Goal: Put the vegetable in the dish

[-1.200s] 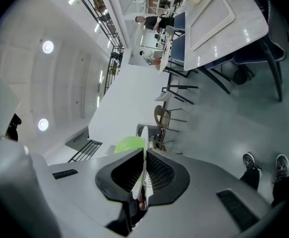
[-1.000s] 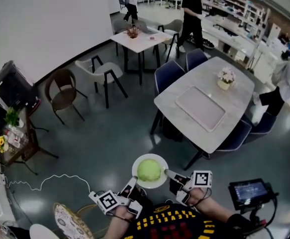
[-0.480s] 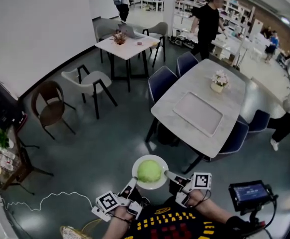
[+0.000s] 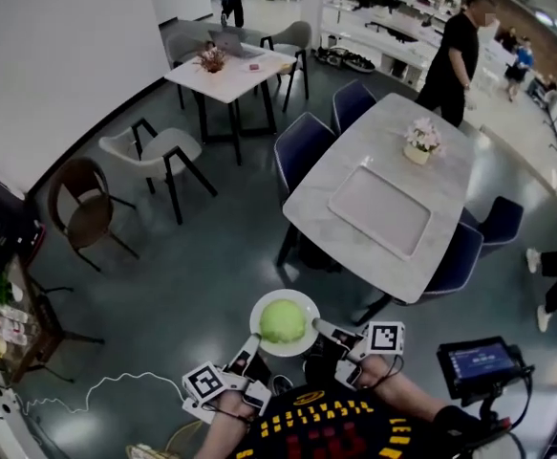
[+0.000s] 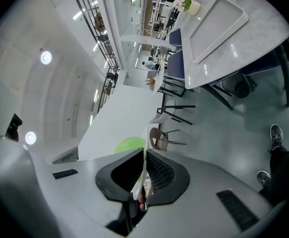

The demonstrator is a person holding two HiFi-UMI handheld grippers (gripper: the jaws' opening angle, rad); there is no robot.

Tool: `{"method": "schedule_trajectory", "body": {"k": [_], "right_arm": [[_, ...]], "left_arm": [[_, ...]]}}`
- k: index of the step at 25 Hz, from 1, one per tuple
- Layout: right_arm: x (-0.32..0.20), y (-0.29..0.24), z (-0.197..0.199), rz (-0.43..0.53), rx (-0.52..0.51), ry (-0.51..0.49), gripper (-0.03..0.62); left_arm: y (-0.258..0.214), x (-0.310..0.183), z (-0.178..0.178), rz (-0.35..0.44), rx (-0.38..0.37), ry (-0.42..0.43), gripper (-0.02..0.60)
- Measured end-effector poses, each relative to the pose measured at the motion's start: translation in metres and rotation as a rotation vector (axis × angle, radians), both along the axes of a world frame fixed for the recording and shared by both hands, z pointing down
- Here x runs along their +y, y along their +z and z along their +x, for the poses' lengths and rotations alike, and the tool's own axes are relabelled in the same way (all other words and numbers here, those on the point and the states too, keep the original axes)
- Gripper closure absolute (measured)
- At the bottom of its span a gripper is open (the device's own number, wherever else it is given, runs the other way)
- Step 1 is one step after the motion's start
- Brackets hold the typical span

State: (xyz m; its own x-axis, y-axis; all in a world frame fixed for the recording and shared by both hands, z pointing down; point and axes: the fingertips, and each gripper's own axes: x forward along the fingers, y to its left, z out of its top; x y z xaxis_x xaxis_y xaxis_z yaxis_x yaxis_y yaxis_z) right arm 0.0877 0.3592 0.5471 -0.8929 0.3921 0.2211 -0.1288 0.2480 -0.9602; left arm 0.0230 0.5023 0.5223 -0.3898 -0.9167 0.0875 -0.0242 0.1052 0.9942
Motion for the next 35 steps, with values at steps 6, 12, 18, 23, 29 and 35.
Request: {"method": "schedule_trajectory", "body": {"k": [6, 12, 18, 23, 29, 35], "right_arm": [[-0.053, -0.018, -0.059, 0.003, -0.118, -0.033, 0.576], [-0.113, -0.024, -0.080, 0.005, -0.129, -0.010, 0.576], [-0.162, -0.021, -0.088, 0.024, -0.110, 0.020, 0.576], [-0.182, -0.030, -0.095, 0.016, -0.172, 0.035, 0.576], [-0.202, -0.026, -0.100, -0.031, -0.145, 0.117, 0.576], [-0.233, -0.017, -0.120, 0.016, -0.102, 0.215, 0.576]], "left_arm": [[-0.015, -0.055, -0.050, -0.015, -0.056, -0.008, 0.569], [-0.022, -0.116, -0.075, -0.014, -0.064, 0.014, 0.569], [-0.023, -0.164, -0.089, -0.022, -0.064, 0.045, 0.569], [-0.024, -0.189, -0.094, -0.016, -0.043, 0.077, 0.569], [-0.018, -0.219, -0.110, -0.019, -0.043, 0.147, 0.569], [-0.020, -0.255, -0.146, 0.004, -0.016, 0.248, 0.569]]}}
